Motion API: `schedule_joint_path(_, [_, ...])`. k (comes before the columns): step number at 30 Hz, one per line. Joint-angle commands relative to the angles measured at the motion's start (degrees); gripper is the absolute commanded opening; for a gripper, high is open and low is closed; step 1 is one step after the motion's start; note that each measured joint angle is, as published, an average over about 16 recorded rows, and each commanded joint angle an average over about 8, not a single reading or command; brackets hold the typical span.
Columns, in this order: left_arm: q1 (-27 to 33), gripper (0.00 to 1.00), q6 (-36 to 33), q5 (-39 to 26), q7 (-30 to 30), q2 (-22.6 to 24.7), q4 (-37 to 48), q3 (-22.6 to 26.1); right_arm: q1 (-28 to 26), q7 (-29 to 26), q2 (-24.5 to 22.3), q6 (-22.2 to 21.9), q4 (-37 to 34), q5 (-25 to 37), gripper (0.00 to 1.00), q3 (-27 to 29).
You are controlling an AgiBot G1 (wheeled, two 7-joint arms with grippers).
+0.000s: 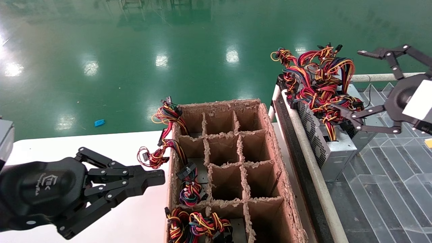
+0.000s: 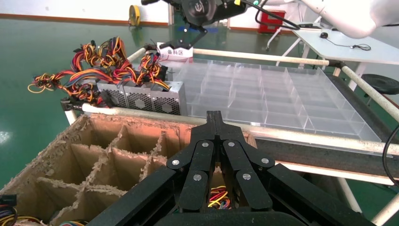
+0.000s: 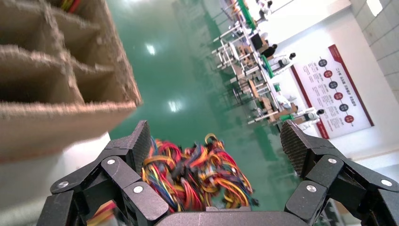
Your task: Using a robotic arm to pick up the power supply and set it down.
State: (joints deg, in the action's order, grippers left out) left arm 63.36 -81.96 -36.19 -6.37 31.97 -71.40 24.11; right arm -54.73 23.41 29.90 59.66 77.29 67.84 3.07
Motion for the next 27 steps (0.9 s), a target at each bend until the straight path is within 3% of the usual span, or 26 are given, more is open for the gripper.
schedule_joint_path(1, [0.0,0.0,0.0,0.0,0.0,0.0,0.0,0.0,0.3,0.2,0.5,0.1,-0.1,-1.1,1.0,0.5])
schedule_joint_path(13, [0.0,0.03,0.0,0.0,0.0,0.0,0.0,0.0,-1.3,-6.5,1.2,5.3,-0.8,-6.1,1.0,-3.3])
schedule_joint_path(21, [0.0,0.97,0.0,0.0,0.0,0.0,0.0,0.0,-2.2,-11.2,1.8,8.8,-1.3,-9.5,1.0,-5.9])
schedule_joint_path(27, [0.0,1.0,0.0,0.0,0.0,0.0,0.0,0.0,-2.9,-14.7,2.3,11.5,-1.7,-12.0,1.0,-7.9])
